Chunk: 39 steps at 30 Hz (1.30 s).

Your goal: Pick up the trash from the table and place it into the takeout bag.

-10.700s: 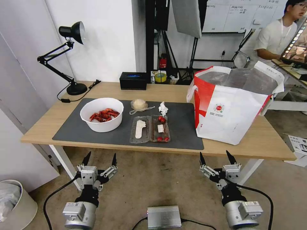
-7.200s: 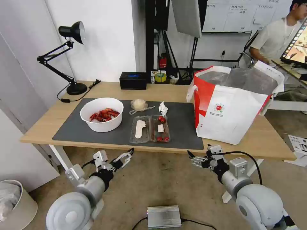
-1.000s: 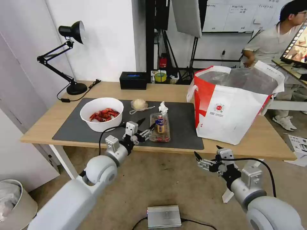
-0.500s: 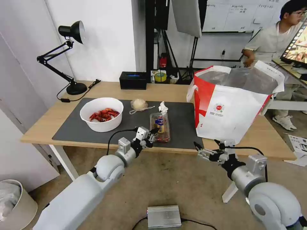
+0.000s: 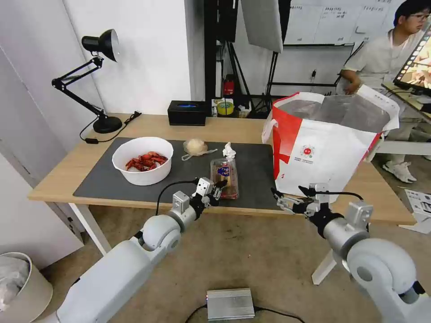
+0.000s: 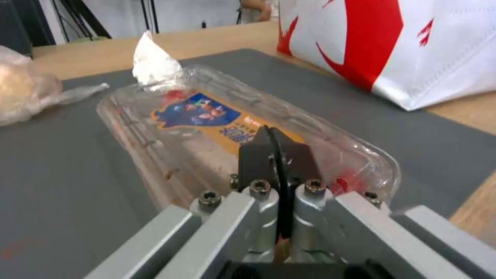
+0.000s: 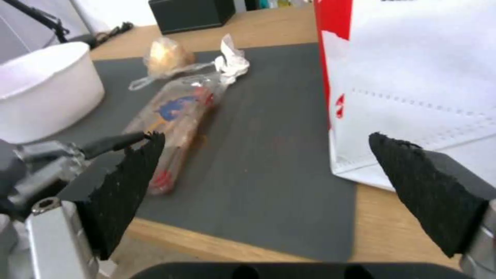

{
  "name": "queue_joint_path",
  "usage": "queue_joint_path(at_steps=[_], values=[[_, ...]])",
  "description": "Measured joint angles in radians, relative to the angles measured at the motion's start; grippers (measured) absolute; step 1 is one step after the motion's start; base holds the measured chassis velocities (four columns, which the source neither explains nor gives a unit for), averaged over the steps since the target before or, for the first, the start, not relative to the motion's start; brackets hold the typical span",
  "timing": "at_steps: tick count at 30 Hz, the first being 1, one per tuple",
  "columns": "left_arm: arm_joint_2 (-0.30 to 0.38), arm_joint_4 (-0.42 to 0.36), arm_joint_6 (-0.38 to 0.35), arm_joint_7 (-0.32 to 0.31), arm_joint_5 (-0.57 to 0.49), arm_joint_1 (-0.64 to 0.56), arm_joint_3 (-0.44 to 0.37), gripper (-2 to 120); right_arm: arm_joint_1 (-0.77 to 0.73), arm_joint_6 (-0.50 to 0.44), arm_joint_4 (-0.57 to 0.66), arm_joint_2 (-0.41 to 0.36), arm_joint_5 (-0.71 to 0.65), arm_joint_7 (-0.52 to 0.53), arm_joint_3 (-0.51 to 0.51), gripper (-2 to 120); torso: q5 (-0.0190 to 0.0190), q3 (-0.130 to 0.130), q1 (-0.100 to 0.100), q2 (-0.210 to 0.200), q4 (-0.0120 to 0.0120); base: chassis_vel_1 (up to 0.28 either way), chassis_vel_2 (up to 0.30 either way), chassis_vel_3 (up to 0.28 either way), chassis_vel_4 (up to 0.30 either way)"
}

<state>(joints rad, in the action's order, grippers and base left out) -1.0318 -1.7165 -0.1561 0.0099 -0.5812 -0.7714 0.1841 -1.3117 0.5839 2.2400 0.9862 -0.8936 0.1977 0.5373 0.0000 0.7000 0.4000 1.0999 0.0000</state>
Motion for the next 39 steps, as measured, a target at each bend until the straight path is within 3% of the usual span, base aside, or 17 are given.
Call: queue_joint_path(at_steps=[6, 9, 16, 24, 29, 39], values=[[-0.001, 0.001, -0.003, -0.004, 0.003, 0.000, 0.008, 0, 0.068, 0.001, -0.029, -0.001, -0.175, 0.069, -0.024, 100, -0.0001, 0.000, 0.000, 0.000, 0.0000, 0.000, 0.000, 0.000, 0.000], [-0.003, 0.002, -0.003, -0.016, 0.005, 0.000, 0.013, 0, 0.142, 0.001, -0.056, 0.014, -0.367, 0.152, -0.043, 100, -0.0002, 0.000, 0.000, 0.000, -0.0001, 0.000, 0.000, 0.000, 0.000], [-0.003, 0.009, -0.003, -0.029, 0.005, 0.000, 0.014, 0, 0.276, -0.010, -0.135, 0.051, -0.561, 0.260, -0.092, 100, -0.0002, 0.000, 0.000, 0.000, 0.0000, 0.000, 0.000, 0.000, 0.000], [-0.003, 0.011, 0.000, -0.035, 0.006, 0.003, 0.016, 0, 0.407, -0.005, -0.247, 0.124, -0.620, 0.363, -0.184, 100, -0.0002, 0.000, 0.000, 0.000, 0.0001, 0.000, 0.000, 0.000, 0.000], [-0.002, 0.010, 0.003, -0.039, 0.006, 0.004, 0.019, 0, 0.492, 0.055, -0.339, 0.184, -0.649, 0.448, -0.254, 100, -0.0001, 0.000, 0.000, 0.000, 0.0001, 0.000, 0.000, 0.000, 0.000], [-0.006, 0.015, 0.012, -0.041, 0.025, 0.015, 0.032, 0, 0.580, 0.076, -0.436, 0.251, -0.658, 0.489, -0.291, 100, -0.0002, 0.000, 0.000, 0.000, 0.0000, 0.000, 0.000, 0.000, 0.000]])
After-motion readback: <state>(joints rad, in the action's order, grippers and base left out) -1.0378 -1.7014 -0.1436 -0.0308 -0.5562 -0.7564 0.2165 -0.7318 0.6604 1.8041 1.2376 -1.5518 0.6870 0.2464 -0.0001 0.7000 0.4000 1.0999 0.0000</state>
